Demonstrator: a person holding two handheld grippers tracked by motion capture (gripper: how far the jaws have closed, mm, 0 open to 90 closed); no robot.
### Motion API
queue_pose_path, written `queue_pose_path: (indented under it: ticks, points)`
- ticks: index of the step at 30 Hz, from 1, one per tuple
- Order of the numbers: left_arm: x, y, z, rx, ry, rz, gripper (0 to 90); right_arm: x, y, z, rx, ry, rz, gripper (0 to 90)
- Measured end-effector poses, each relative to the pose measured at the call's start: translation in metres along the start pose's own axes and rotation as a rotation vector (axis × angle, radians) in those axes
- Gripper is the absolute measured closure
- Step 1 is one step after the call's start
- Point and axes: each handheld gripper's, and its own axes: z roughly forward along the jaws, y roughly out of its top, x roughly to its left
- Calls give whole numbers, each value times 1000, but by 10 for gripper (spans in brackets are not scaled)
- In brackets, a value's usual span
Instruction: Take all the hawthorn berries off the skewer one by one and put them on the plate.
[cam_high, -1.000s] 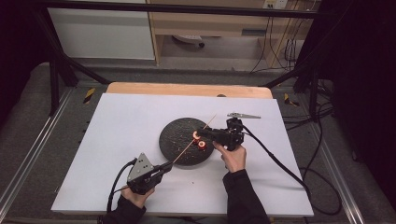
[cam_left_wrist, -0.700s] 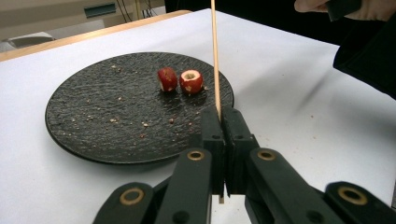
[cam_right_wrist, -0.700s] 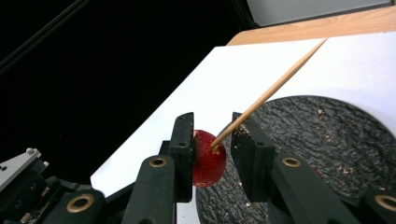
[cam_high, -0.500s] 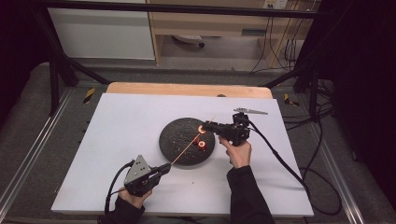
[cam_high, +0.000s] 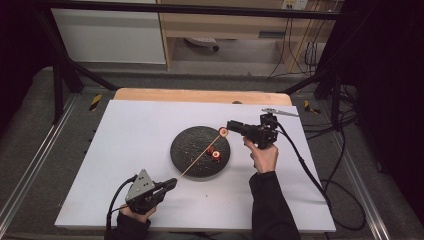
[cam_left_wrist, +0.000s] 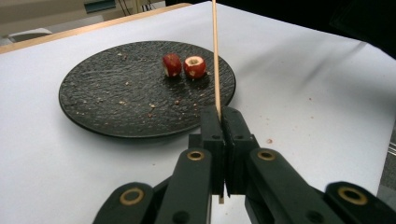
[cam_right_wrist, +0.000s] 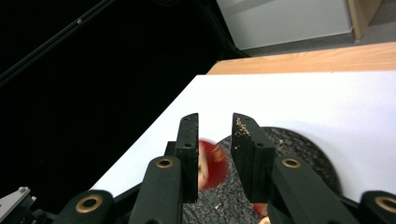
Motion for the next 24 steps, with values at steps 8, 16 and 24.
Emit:
queue_pose_path:
  ticks: [8,16,24]
  points:
    - [6,0,-3,-15,5,-20,888,-1,-8,5,12,11,-9,633]
    - [3,-1,-1,-11,-9,-17,888,-1,-20,20,10,57,-8,479]
    - [4,-1,-1,-9,-22,-15,888,-4,-19,23,20,94,8,672]
